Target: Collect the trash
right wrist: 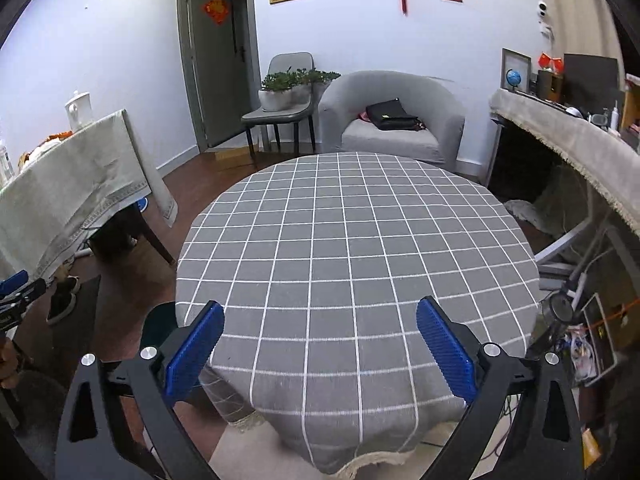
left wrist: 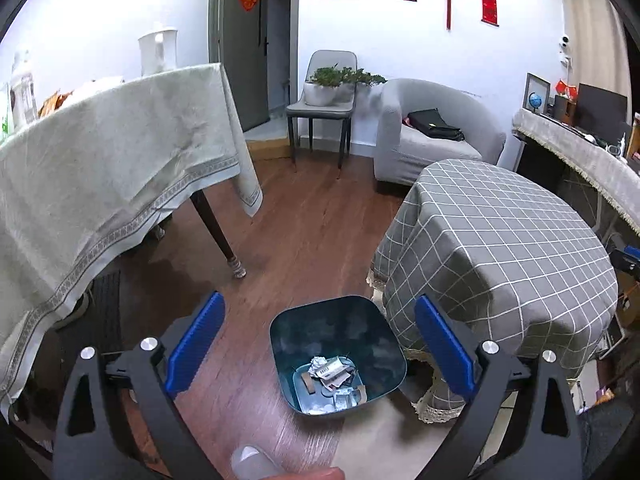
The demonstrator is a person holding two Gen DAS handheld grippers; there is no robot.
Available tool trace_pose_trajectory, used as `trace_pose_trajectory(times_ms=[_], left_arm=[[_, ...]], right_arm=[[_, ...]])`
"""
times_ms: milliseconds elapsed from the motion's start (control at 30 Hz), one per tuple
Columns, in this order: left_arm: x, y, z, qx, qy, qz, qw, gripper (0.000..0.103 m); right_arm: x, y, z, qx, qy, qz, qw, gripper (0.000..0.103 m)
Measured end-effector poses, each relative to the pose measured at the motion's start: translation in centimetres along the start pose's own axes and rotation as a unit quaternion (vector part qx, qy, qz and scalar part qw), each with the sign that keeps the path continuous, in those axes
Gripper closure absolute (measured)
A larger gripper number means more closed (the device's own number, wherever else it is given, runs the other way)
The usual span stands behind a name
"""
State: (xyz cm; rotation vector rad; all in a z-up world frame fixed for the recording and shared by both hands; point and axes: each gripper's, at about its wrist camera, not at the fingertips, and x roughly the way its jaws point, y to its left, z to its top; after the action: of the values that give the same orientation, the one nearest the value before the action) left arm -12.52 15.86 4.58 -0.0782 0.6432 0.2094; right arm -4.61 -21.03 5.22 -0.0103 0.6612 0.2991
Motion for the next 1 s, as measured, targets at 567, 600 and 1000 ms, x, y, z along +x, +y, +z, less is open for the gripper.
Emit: trace_pose_trajectory(times_ms=[567, 600, 1000], left_arm=[[1.0, -1.1, -1.6, 0.009, 0.019, -0.016, 0.9997, 0.005], [1.2, -1.2, -1.7, 0.007, 0.022, -0.019, 0.9996, 0.005], [1.8, -1.6, -2.2, 0.003, 0.032, -0.014, 0.9994, 0.005]], right_arm=[[-0.7, 1.9, -1.4, -0.039, -0.007, 0.025, 0.999, 0.004], [-0.8, 2.0, -1.5, -0.043, -0.008, 0.026, 0.999, 0.004], [-1.2, 2.3, -1.9, -0.057, -0.010, 0.020, 0.998, 0.004]])
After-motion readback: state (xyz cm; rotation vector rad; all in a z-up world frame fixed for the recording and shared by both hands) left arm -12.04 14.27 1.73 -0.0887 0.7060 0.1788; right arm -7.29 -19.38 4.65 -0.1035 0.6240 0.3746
